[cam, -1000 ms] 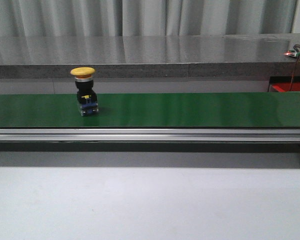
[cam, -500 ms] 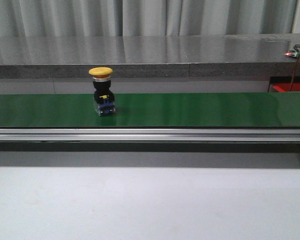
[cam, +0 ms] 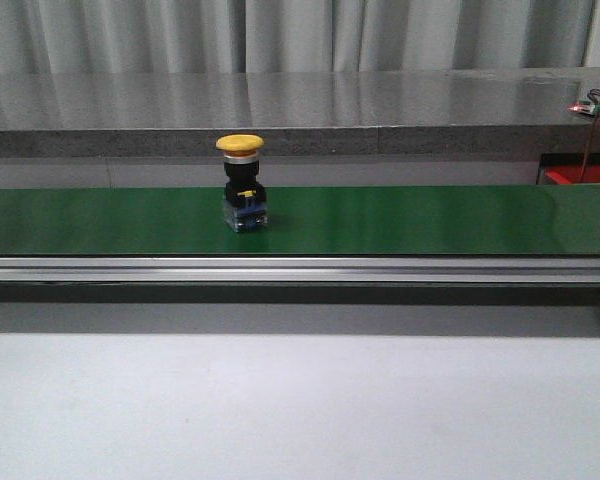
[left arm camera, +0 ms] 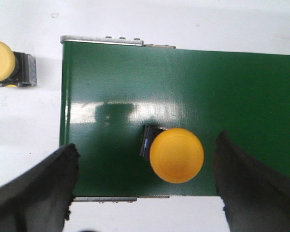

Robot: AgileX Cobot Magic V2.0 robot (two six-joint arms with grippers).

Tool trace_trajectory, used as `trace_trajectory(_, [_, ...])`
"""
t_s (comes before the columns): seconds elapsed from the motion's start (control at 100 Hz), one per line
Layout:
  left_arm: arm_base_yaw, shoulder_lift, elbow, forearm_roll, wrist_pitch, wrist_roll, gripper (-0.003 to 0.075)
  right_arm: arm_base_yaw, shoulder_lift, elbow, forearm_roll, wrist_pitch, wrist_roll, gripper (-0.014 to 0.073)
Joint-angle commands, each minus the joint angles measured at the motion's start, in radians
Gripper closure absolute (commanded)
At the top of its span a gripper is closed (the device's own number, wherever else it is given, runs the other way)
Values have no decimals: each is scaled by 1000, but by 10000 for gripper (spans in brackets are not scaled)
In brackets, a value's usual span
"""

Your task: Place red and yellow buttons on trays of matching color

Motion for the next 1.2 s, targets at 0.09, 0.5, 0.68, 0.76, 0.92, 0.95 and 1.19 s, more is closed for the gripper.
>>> trace_trajectory(0.09, [-6, -167, -12, -38, 12, -4, 485, -2, -20, -26, 2, -54, -7, 666])
trace_trajectory(0.5, [-82, -467, 209, -66, -75, -4, 740, -2, -20, -26, 2, -54, -7, 666])
trace_trajectory(0.68, [-144, -559, 311, -64, -141, -15, 740, -2, -20, -26, 2, -54, -7, 666])
trace_trajectory(0.76, [-163, -589, 348, -64, -161, -15, 740, -2, -20, -26, 2, -54, -7, 666])
trace_trajectory(0.92, [-190, -644, 415, -62, -191, -15, 740, -2, -20, -26, 3, -54, -7, 666])
trace_trajectory(0.95, [-195, -654, 428, -60, -193, -15, 740, -2, -20, -26, 3, -54, -7, 666])
trace_trajectory(1.19, [-198, -754, 513, -60, -241, -15, 740, -2, -20, -26, 3, -54, -7, 666])
